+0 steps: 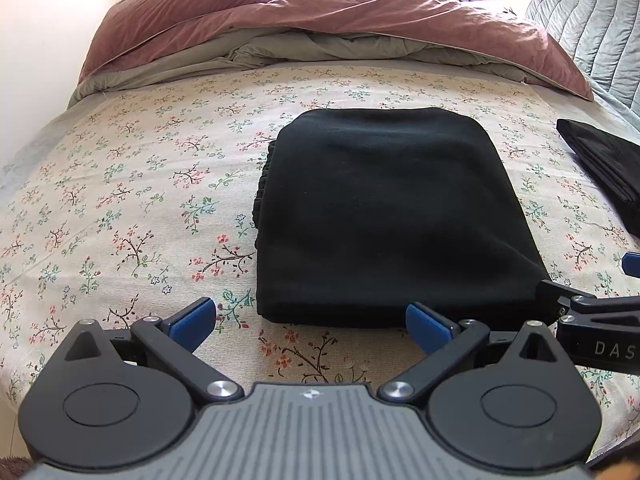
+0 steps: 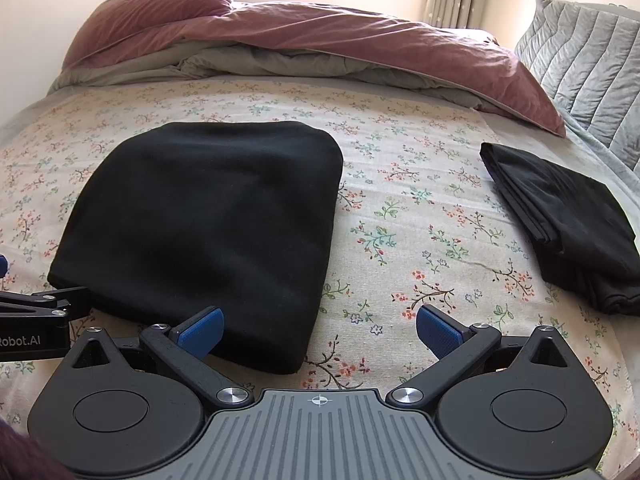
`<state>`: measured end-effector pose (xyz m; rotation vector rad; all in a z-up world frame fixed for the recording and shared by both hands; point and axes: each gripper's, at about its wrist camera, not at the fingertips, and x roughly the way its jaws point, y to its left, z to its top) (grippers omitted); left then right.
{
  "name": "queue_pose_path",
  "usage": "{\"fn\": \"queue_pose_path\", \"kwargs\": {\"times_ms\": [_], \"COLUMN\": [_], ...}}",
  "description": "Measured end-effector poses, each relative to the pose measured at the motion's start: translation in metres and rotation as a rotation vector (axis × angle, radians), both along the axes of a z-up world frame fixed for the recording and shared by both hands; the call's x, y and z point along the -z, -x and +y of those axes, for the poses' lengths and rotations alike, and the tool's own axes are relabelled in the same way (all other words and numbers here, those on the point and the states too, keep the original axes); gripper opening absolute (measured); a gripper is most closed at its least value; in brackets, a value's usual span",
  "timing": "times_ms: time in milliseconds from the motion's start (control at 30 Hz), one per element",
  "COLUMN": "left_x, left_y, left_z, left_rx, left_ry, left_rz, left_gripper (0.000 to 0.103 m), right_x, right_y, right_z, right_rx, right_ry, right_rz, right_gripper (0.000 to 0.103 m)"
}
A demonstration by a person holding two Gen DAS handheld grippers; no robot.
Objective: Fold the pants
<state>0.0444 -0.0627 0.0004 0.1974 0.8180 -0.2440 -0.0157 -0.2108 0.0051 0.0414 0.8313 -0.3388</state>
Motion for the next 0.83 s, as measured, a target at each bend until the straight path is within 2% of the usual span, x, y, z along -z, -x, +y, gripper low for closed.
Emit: {"fn": "queue_pose_path", "kwargs": {"times_ms": [833], "left_x": [0.0012], "left_y": [-0.0022], "left_z": [0.0007], "left_rx": [0.003], "left_ry": [0.012], "left_rz": [0.016], "left_gripper": [0.103], "right_x": [0.0057], "right_y": [-0.0003], "right_z": [0.0004], "right_rx": [-0.004], "right_ry": [-0.005], "right_rz": [0.004], "right_gripper": [0.103]}}
